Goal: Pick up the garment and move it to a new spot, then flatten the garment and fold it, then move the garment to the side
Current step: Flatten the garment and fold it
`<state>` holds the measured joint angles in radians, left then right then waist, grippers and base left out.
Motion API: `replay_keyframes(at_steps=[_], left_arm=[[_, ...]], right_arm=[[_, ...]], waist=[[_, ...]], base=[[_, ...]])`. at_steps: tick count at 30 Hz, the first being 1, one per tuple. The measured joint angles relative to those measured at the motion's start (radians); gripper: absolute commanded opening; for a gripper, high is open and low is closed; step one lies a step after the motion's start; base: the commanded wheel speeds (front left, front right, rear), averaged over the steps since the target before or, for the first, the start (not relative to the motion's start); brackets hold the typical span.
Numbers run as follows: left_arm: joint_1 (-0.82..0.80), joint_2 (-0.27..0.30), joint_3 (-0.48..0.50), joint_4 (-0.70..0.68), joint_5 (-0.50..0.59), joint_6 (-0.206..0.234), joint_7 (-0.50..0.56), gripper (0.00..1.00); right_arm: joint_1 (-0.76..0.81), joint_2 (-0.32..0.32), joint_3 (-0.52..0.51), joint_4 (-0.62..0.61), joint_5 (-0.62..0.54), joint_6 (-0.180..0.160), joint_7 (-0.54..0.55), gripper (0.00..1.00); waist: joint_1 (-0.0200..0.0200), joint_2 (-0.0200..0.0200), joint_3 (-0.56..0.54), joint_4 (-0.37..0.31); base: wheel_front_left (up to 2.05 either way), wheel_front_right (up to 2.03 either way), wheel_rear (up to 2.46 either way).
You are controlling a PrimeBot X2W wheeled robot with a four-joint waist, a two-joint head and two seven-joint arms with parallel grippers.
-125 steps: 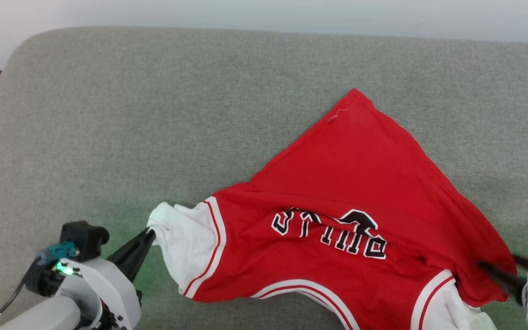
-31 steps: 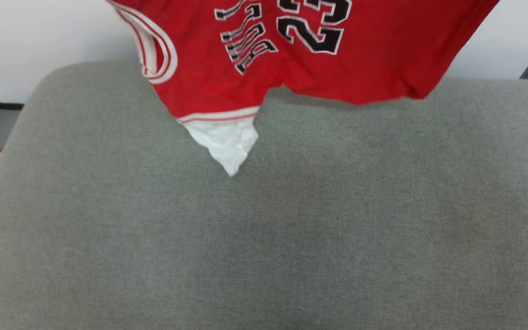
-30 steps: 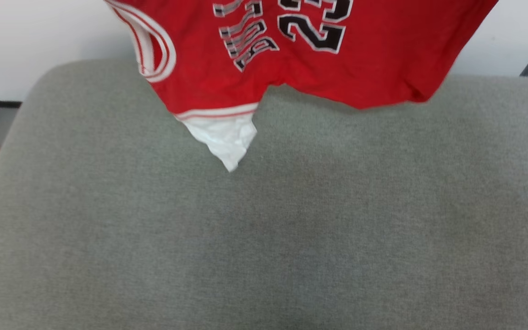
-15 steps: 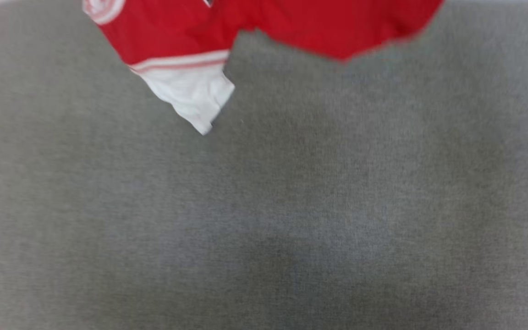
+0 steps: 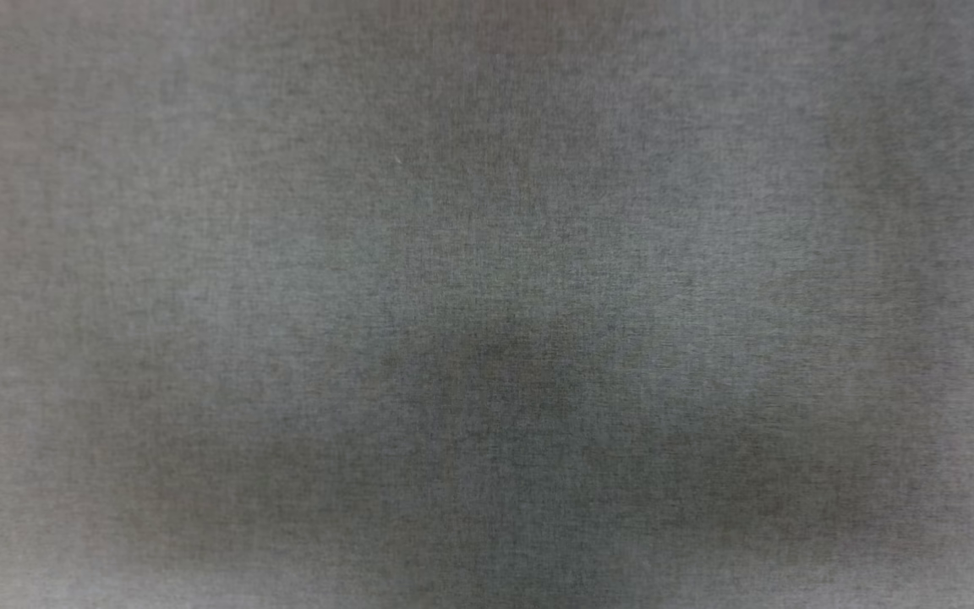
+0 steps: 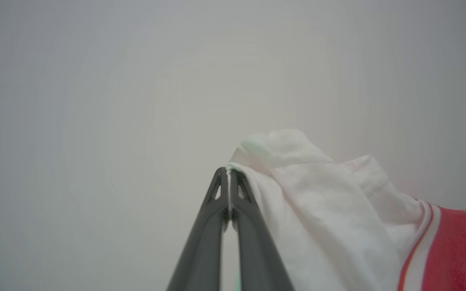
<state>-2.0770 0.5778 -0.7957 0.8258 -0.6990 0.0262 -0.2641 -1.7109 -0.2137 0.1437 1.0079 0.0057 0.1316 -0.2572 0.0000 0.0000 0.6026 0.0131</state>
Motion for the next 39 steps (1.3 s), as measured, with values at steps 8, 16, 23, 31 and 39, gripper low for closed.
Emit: replay_keyframes(at_steps=[8, 16, 23, 31, 39], left_arm=[[0.211, -0.022, 0.068, 0.016, 0.073, -0.093, 0.000, 0.00], [0.431, -0.062, -0.024, 0.136, -0.009, -0.151, 0.088, 0.00], [0.680, -0.008, -0.163, -0.024, -0.179, -0.155, 0.273, 0.00], [0.981, 0.133, -0.246, -0.244, -0.321, -0.154, 0.406, 0.00], [1.291, 0.280, -0.282, -0.554, -0.427, -0.028, 0.440, 0.00]], right_arm=[[0.071, 0.028, -0.018, 0.117, -0.070, 0.000, 0.006, 0.00], [0.211, 0.049, 0.088, 0.234, 0.032, 0.000, 0.065, 0.00], [0.406, 0.056, 0.225, 0.224, 0.212, 0.000, 0.168, 0.00], [0.721, -0.098, 0.432, -0.086, 0.510, 0.000, 0.354, 0.00], [1.043, -0.326, 0.444, -0.443, 0.727, 0.000, 0.521, 0.00]], waist=[[0.0000, 0.0000, -0.004, 0.013], [0.0000, 0.0000, -0.093, 0.036], [0.0000, 0.0000, -0.186, 0.056], [0.0000, 0.0000, -0.294, 0.076], [0.0000, 0.0000, -0.379, 0.093]], base=[[0.00, 0.00, 0.00], [0.00, 0.00, 0.00], [0.00, 0.00, 0.00], [0.00, 0.00, 0.00], [0.00, 0.00, 0.00]])
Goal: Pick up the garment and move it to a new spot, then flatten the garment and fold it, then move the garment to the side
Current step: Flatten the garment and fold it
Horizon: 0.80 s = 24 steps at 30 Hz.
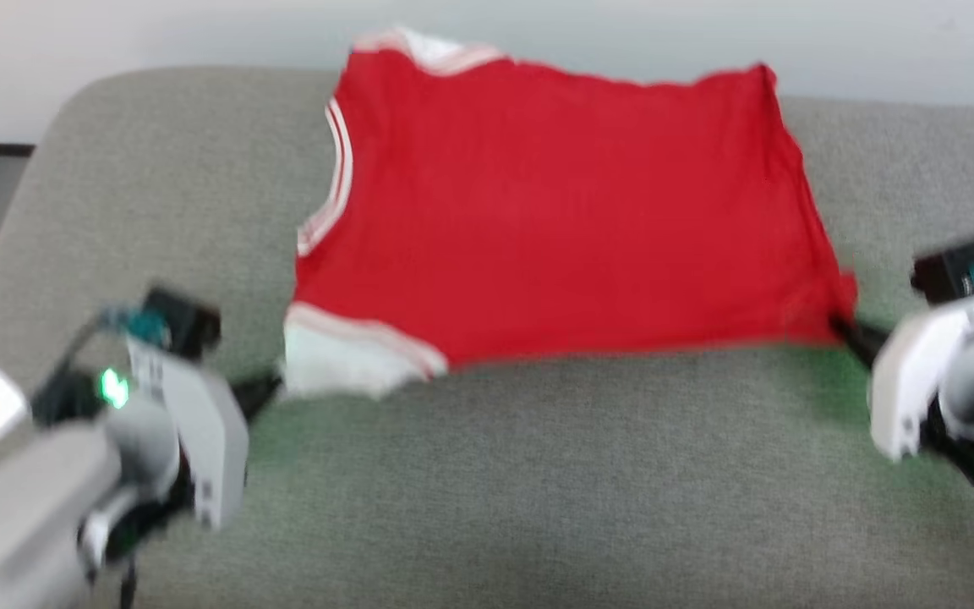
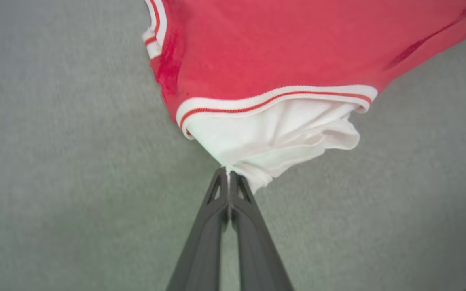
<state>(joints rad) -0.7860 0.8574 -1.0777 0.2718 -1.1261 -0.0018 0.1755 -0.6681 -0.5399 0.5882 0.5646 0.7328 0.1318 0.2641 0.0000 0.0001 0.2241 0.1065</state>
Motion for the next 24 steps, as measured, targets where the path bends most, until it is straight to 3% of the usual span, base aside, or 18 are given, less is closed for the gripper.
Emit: replay_keyframes(at_steps=[7, 14, 19, 24], left_arm=[[0.205, 0.129, -0.027, -0.268, -0.081, 0.144, 0.005, 0.00], [0.327, 0.210, -0.048, -0.435, -0.152, 0.254, 0.022, 0.00], [0.353, 0.260, -0.039, -0.513, -0.170, 0.310, 0.020, 0.00], [0.299, 0.314, -0.001, -0.559, -0.130, 0.336, 0.018, 0.00]], right_arm=[[0.270, -0.082, -0.083, -0.243, 0.050, 0.000, 0.150, 0.00], [0.488, -0.102, -0.202, -0.462, 0.057, 0.000, 0.311, 0.00], [0.605, -0.073, -0.329, -0.589, 0.035, 0.000, 0.384, 0.00], [0.615, -0.019, -0.434, -0.700, -0.032, 0.000, 0.415, 0.00]], waist=[[0.0000, 0.0000, -0.026, 0.015], [0.0000, 0.0000, -0.022, 0.017], [0.0000, 0.0000, -0.010, 0.015], [0.0001, -0.0001, 0.000, 0.003]], base=[[0.00, 0.00, 0.00], [0.00, 0.00, 0.00], [0.00, 0.00, 0.00], [0.00, 0.00, 0.00]])
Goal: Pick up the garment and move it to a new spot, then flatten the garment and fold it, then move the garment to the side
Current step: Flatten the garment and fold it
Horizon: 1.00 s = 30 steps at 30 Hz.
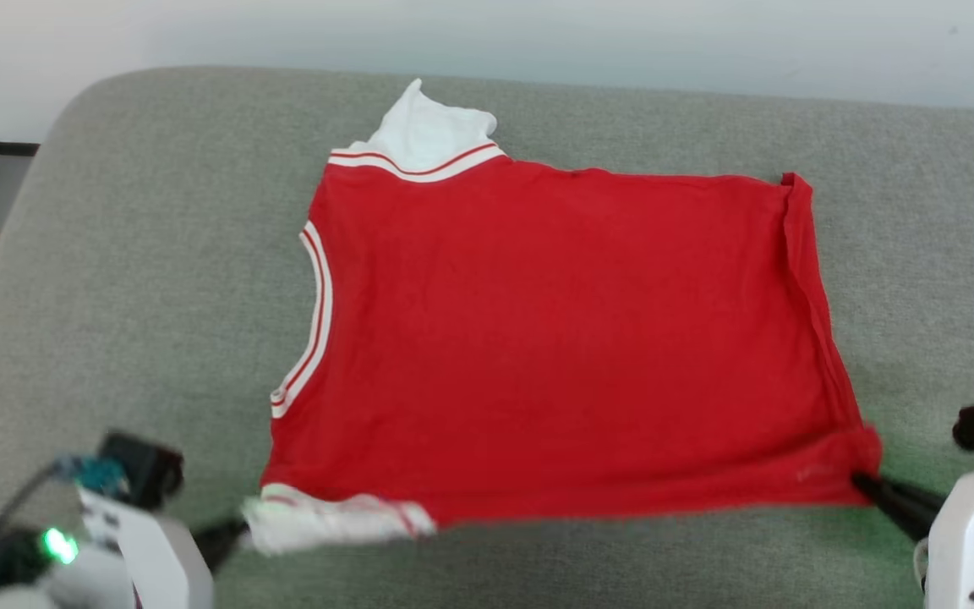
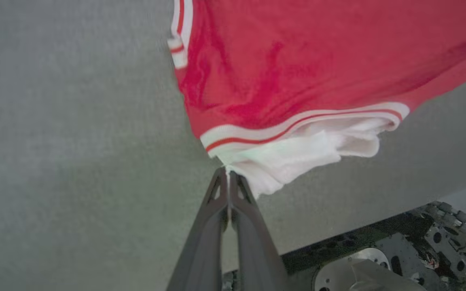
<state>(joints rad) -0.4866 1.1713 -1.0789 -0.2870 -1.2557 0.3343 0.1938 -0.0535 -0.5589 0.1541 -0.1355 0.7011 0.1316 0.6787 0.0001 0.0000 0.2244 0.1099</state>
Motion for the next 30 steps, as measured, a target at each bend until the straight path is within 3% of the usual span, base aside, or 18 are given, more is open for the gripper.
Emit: replay_keyframes(at_steps=[3, 7, 12, 21, 26, 30], left_arm=[[-0.076, 0.023, 0.026, -0.004, 0.059, -0.010, 0.024, 0.00], [-0.202, 0.009, 0.056, 0.051, 0.142, -0.071, 0.058, 0.00], [-0.354, -0.091, 0.072, 0.218, 0.212, -0.181, 0.092, 0.00], [-0.539, -0.309, 0.043, 0.635, 0.271, -0.366, 0.115, 0.00], [-0.582, -0.394, 0.023, 0.816, 0.260, -0.426, 0.138, 0.00], [-0.605, -0.448, -0.007, 0.945, 0.266, -0.450, 0.132, 0.00]], right_arm=[[-0.043, 0.030, -0.028, -0.035, -0.037, 0.000, 0.014, 0.00], [-0.138, 0.058, -0.034, -0.029, -0.075, 0.000, 0.030, 0.00], [-0.291, 0.088, 0.001, 0.052, -0.117, 0.000, 0.024, 0.00], [-0.511, 0.134, 0.116, 0.304, -0.147, 0.000, -0.029, 0.00], [-0.595, 0.155, 0.187, 0.435, -0.146, 0.000, -0.068, 0.00], [-0.648, 0.167, 0.239, 0.517, -0.137, 0.000, -0.091, 0.00]], waist=[[-0.0001, 0.0001, 0.006, -0.009], [0.0000, 0.0000, 0.019, -0.018], [-0.0001, 0.0001, 0.042, -0.032], [0.0000, 0.0001, 0.089, -0.062], [0.0000, 0.0000, 0.114, -0.080], [0.0000, 0.0000, 0.131, -0.092]], base=[[0.00, 0.00, 0.00], [0.00, 0.00, 0.00], [0.00, 0.00, 0.00], [0.00, 0.00, 0.00], [0.00, 0.00, 0.00], [0.00, 0.00, 0.00]])
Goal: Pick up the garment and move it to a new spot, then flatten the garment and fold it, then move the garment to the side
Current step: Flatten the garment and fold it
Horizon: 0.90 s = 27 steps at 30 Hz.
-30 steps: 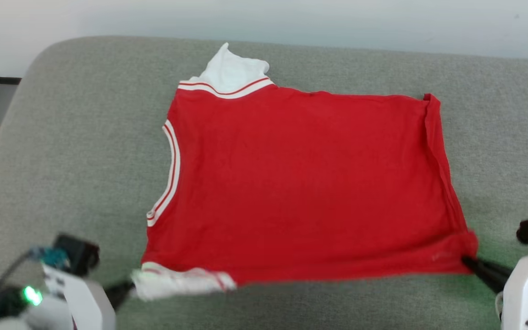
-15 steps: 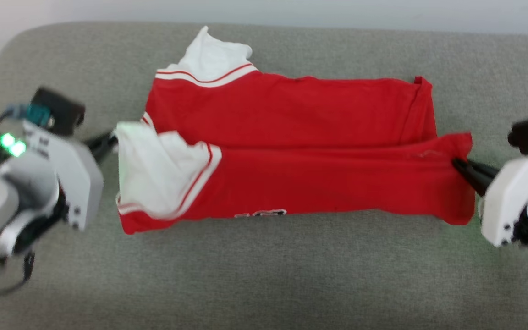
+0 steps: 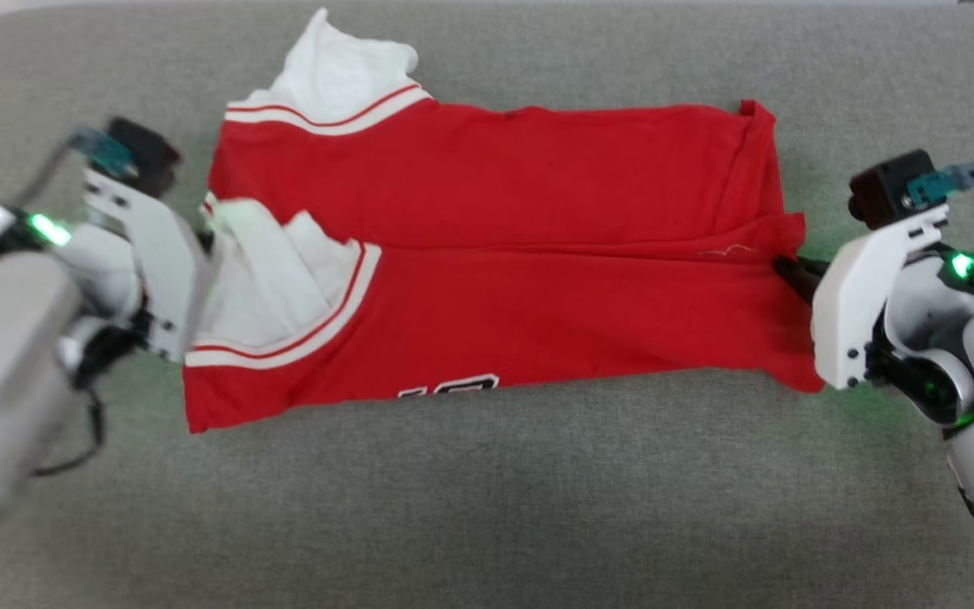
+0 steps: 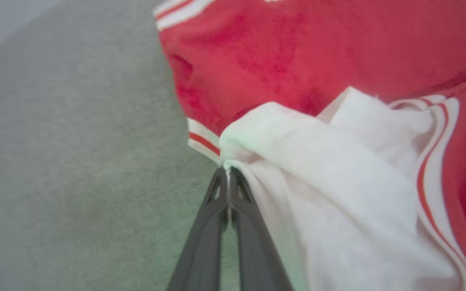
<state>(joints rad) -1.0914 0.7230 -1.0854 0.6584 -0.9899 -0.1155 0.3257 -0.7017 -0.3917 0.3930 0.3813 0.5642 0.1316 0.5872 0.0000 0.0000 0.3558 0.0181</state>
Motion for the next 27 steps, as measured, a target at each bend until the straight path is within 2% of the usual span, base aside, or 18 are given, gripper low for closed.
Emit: replay_keyframes(at_steps=[2, 3, 4, 5, 6, 7, 9, 10, 11, 22, 24, 27], left_arm=[[0.006, -0.042, -0.012, 0.049, -0.019, -0.007, 0.008, 0.00], [0.005, -0.055, -0.012, 0.067, -0.030, -0.008, 0.011, 0.06], [0.002, -0.064, -0.010, 0.085, -0.046, -0.009, 0.023, 0.24], [-0.001, -0.069, -0.010, 0.098, -0.062, -0.009, 0.035, 0.35], [-0.003, -0.073, -0.011, 0.106, -0.071, -0.009, 0.041, 0.41], [-0.007, -0.076, -0.009, 0.114, -0.084, -0.009, 0.052, 0.54], [-0.015, -0.077, -0.018, 0.107, -0.102, -0.012, 0.070, 0.97], [-0.018, -0.076, -0.022, 0.097, -0.106, -0.012, 0.071, 1.00], [-0.021, -0.075, -0.023, 0.089, -0.123, -0.012, 0.078, 1.00], [-0.051, -0.018, -0.037, 0.025, -0.190, -0.012, 0.124, 1.00], [-0.050, -0.017, -0.035, 0.016, -0.210, -0.012, 0.154, 1.00], [-0.040, -0.017, -0.028, -0.013, -0.259, 0.013, 0.221, 1.00]], right_arm=[[-0.021, 0.005, 0.016, 0.032, 0.011, 0.000, -0.017, 0.00], [-0.030, 0.006, 0.027, 0.045, 0.017, 0.000, -0.022, 0.00], [-0.035, 0.005, 0.036, 0.055, 0.023, 0.000, -0.025, 0.00], [-0.040, 0.005, 0.043, 0.067, 0.028, 0.000, -0.027, 0.07], [-0.047, 0.004, 0.049, 0.075, 0.034, 0.000, -0.030, 0.25], [-0.051, 0.002, 0.054, 0.079, 0.040, 0.000, -0.033, 0.36], [-0.052, -0.007, 0.060, 0.082, 0.050, 0.000, -0.046, 0.48], [-0.052, -0.012, 0.060, 0.083, 0.054, 0.000, -0.053, 0.68], [-0.052, -0.016, 0.061, 0.082, 0.056, 0.000, -0.055, 1.00], [0.006, -0.060, -0.001, -0.009, 0.062, 0.000, -0.142, 1.00], [0.030, -0.060, -0.027, -0.040, 0.049, 0.000, -0.166, 1.00], [0.075, -0.049, -0.083, -0.091, 0.036, 0.000, -0.208, 1.00]], waist=[[0.0000, 0.0000, 0.005, -0.006], [0.0000, 0.0000, 0.006, -0.009], [0.0000, 0.0000, 0.006, -0.011], [0.0000, 0.0000, 0.004, -0.011], [0.0000, 0.0000, 0.001, -0.011], [0.0000, 0.0000, -0.002, -0.010], [-0.0001, 0.0000, -0.010, -0.008], [0.0000, 0.0000, -0.015, -0.006], [0.0000, 0.0000, -0.019, -0.004], [0.0000, 0.0000, -0.088, 0.022], [0.0000, 0.0000, -0.103, 0.027], [0.0000, 0.0000, -0.125, 0.033]], base=[[0.00, 0.00, 0.00], [0.00, 0.00, 0.00], [0.00, 0.00, 0.00], [0.00, 0.00, 0.00], [0.00, 0.00, 0.00], [0.00, 0.00, 0.00], [0.00, 0.00, 0.00], [0.00, 0.00, 0.00], [0.00, 0.00, 0.00], [0.00, 0.00, 0.00], [0.00, 0.00, 0.00], [0.00, 0.00, 0.00]])
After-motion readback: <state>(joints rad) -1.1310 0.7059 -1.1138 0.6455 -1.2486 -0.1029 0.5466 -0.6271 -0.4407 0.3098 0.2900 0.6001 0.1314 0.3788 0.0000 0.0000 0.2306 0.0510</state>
